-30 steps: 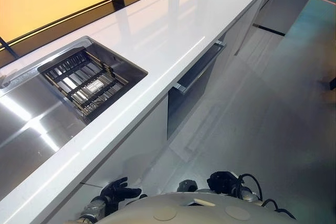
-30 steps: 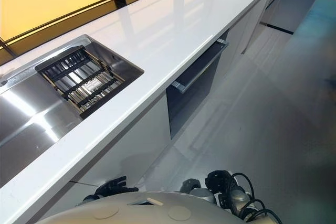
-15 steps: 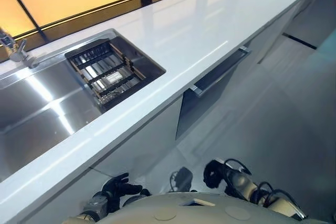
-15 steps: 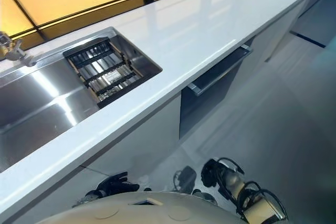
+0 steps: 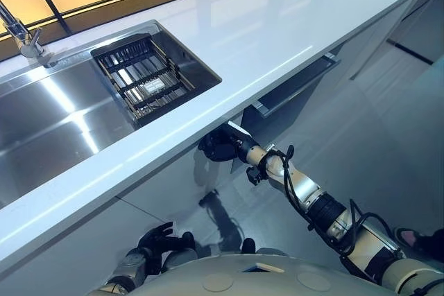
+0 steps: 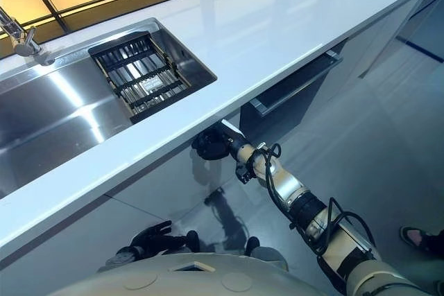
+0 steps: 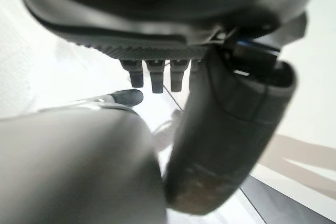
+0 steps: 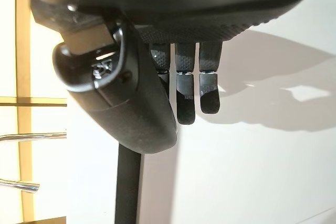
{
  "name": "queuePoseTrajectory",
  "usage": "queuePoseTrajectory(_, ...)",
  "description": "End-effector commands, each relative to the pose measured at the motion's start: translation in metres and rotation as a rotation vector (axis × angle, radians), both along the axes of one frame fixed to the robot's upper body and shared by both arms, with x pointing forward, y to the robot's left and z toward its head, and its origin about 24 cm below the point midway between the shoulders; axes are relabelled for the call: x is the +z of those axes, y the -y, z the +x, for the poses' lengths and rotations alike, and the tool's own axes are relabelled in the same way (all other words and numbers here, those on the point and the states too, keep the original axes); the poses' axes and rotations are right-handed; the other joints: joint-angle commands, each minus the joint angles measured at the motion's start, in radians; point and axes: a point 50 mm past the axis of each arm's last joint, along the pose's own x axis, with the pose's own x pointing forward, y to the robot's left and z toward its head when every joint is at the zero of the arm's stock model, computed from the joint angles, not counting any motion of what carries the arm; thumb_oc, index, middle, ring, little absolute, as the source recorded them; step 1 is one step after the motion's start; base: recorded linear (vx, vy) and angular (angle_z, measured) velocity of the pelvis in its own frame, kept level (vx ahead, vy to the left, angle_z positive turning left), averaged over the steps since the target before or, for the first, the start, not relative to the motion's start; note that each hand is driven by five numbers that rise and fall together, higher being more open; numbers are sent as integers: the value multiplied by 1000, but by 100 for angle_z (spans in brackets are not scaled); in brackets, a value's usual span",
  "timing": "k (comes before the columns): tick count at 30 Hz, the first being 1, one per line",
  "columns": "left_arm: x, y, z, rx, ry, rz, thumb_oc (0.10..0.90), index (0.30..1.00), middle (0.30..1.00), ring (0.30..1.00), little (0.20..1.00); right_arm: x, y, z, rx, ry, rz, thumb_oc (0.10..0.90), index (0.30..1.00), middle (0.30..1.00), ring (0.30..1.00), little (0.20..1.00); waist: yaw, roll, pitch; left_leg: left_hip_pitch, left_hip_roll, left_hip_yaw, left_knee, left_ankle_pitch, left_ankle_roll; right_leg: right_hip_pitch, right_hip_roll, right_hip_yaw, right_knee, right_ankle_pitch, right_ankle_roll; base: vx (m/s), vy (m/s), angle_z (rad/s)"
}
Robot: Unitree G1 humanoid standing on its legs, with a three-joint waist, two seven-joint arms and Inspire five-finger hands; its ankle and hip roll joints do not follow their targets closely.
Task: Pick up plates and place into dishwasher.
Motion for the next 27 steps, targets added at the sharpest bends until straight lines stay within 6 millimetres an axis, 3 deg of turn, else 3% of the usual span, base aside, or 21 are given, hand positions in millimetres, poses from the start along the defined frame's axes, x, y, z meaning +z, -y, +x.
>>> queuePoseTrajectory(1, 2, -7, 5, -74, 14, 34, 800, 900, 900, 900, 900, 52, -24, 29, -24, 202, 198, 100, 300, 300, 300, 200, 24, -19, -53, 31, -72, 59, 7, -112, 41, -61, 1, 52, 81, -40, 38, 36, -29, 2)
queuePoseTrajectory(2, 2, -6, 4, -89, 12, 37, 800, 900, 900, 900, 900, 23, -12, 21, -71, 116, 121, 100, 300, 300, 300, 200, 19, -22, -54, 35, -70, 64, 7, -114, 41, -60, 0, 50, 82, -41, 40, 36, -20, 2)
queuePoseTrajectory(5, 2, -6, 3, -95, 11, 38, 800, 900, 900, 900, 900, -22, 10, 7, -151, -27, 12, 100, 300, 300, 300, 200, 13, -23, -53, 41, -70, 70, 7, -118, 42, -59, -1, 45, 86, -42, 43, 23, -10, 2)
queuePoseTrajectory(7, 1, -6, 2, -103, 11, 34, 800, 900, 900, 900, 900, -61, 37, -14, -217, -138, -96, 100, 300, 300, 300, 200, 6, -22, -52, 46, -71, 72, 7, -122, 44, -56, -1, 45, 87, -43, 44, 0, 0, 0)
queuePoseTrajectory(8, 1, -6, 2, -104, 11, 33, 800, 900, 900, 900, 900, -68, 42, -19, -237, -170, -121, 100, 300, 300, 300, 200, 4, -21, -52, 46, -72, 73, 7, -123, 45, -56, -1, 45, 86, -43, 45, 0, 0, 0)
queuePoseTrajectory(10, 1, -4, 2, -105, 12, 29, 800, 900, 900, 900, 900, -108, 77, -56, -298, -327, -261, 100, 300, 300, 300, 200, -7, -19, -49, 50, -74, 78, 7, -129, 48, -53, -2, 48, 85, -45, 46, 5, 7, -2)
queuePoseTrajectory(13, 1, -6, 7, -114, 15, 30, 800, 900, 900, 900, 900, -140, 116, -101, -336, -508, -456, 100, 300, 300, 300, 200, -19, -18, -48, 51, -78, 77, 7, -136, 54, -54, -3, 48, 84, -46, 45, 2, 0, -4)
queuePoseTrajectory(20, 4, -15, 10, -107, 17, 38, 800, 900, 900, 900, 900, -166, 176, -198, -602, -878, -625, 100, 300, 300, 300, 200, -63, -23, -35, 62, -87, 73, 16, -148, 63, -45, 4, 76, 87, -47, 37, 2, -4, -8)
queuePoseTrajectory(23, 4, -17, 11, -93, 21, 37, 800, 900, 900, 900, 900, -165, 186, -209, -706, -901, -588, 100, 300, 300, 300, 200, -84, -23, -29, 66, -90, 79, 20, -154, 67, -46, 7, 91, 94, -49, 37, -22, 7, -4)
queuePoseTrajectory(27, 5, -18, 14, -76, 36, 31, 800, 900, 900, 900, 900, -163, 183, -202, -686, -842, -546, 100, 300, 300, 300, 200, -110, -22, -26, 71, -94, 88, 20, -160, 70, -52, 10, 105, 106, -54, 39, -49, 27, -20)
